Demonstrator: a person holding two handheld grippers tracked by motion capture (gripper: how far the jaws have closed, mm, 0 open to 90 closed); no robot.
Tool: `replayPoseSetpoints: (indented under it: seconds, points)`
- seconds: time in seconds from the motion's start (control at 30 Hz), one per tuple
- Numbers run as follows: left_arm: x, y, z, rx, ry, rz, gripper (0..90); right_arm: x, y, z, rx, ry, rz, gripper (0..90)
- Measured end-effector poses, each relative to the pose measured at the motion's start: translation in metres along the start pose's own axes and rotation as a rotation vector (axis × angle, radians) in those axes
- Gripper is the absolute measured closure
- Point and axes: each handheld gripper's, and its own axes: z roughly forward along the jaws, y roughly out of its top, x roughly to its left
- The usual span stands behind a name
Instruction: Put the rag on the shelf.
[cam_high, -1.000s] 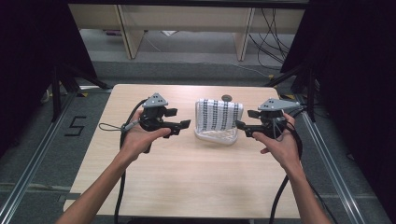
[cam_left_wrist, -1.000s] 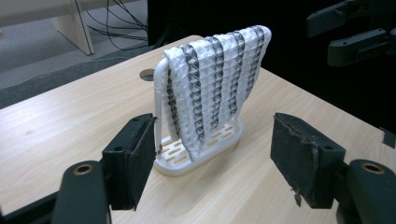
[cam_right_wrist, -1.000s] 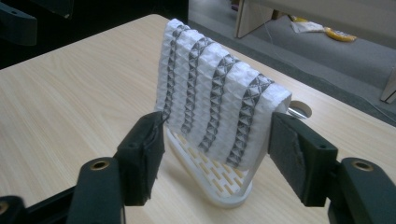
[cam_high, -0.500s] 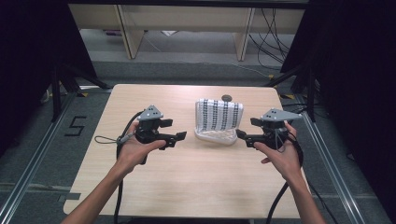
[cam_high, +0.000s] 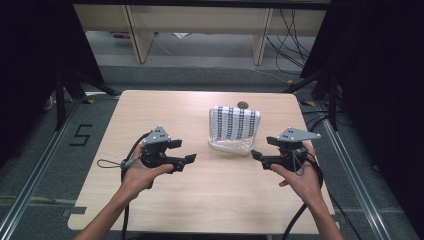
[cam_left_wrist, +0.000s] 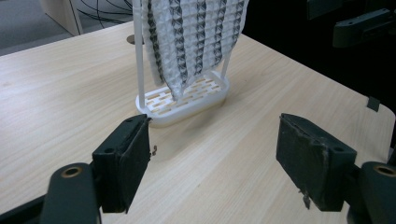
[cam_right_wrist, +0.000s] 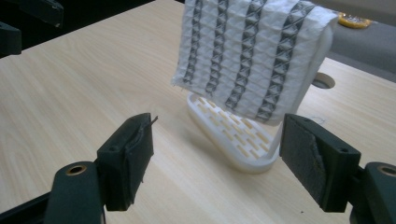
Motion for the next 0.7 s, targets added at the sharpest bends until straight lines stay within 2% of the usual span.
replayPoseSetpoints:
  seconds: [0.03,0.07,0.1,0.2,0.23,0.27,0.3,0.33,0.43,0.47,0.5,0.53,0.6,0.67,0.7]
  points:
    - [0.0,-0.002,-0.001,0.007,0.004,0.006,25.6,0.0,-0.001,0.0,0.0,0.003,-0.007,27.2]
    - [0.0,-0.005,-0.001,0.005,0.004,0.002,25.6,0.003,-0.003,0.001,0.002,0.001,0.012,27.2]
    - [0.0,-0.007,-0.002,0.008,0.002,0.005,25.6,0.003,-0.004,0.001,0.001,0.005,-0.006,27.2]
    - [-0.001,-0.013,-0.005,0.011,0.004,0.001,25.6,0.005,-0.009,0.003,0.005,0.007,-0.007,27.2]
    - [-0.001,-0.016,-0.005,0.012,0.002,0.0,25.6,0.007,-0.011,0.002,0.021,0.013,0.006,27.2]
    - [-0.001,-0.018,-0.006,0.015,-0.006,0.002,25.6,0.005,-0.013,0.003,0.019,0.018,-0.014,27.2]
    - [-0.002,-0.02,-0.006,0.013,-0.002,-0.006,25.6,0.007,-0.015,0.004,0.02,0.014,-0.004,27.2]
    - [-0.002,-0.022,-0.006,0.023,0.001,-0.005,25.6,0.006,-0.017,0.004,0.02,0.017,-0.013,27.2]
    - [-0.002,-0.028,-0.006,0.041,-0.001,-0.007,25.6,0.008,-0.023,0.005,0.023,0.02,0.012,27.2]
    - [-0.002,-0.03,-0.005,0.037,-0.004,-0.003,25.6,0.006,-0.025,0.006,0.023,0.02,0.0,27.2]
    - [-0.002,-0.031,-0.006,0.043,-0.006,-0.004,25.6,0.009,-0.027,0.006,0.023,0.022,0.018,27.2]
    - [-0.003,-0.033,-0.006,0.052,0.002,-0.006,25.6,0.009,-0.029,0.007,0.025,0.019,0.015,27.2]
    - [-0.003,-0.036,-0.006,0.047,-0.007,-0.006,25.6,0.009,-0.032,0.008,0.027,0.022,0.004,27.2]
    - [-0.003,-0.04,-0.006,0.05,-0.011,-0.007,25.6,0.011,-0.035,0.008,0.033,0.033,0.017,27.2]
    - [-0.004,-0.042,-0.006,0.048,-0.008,-0.01,25.6,0.011,-0.037,0.009,0.018,0.033,0.019,27.2]
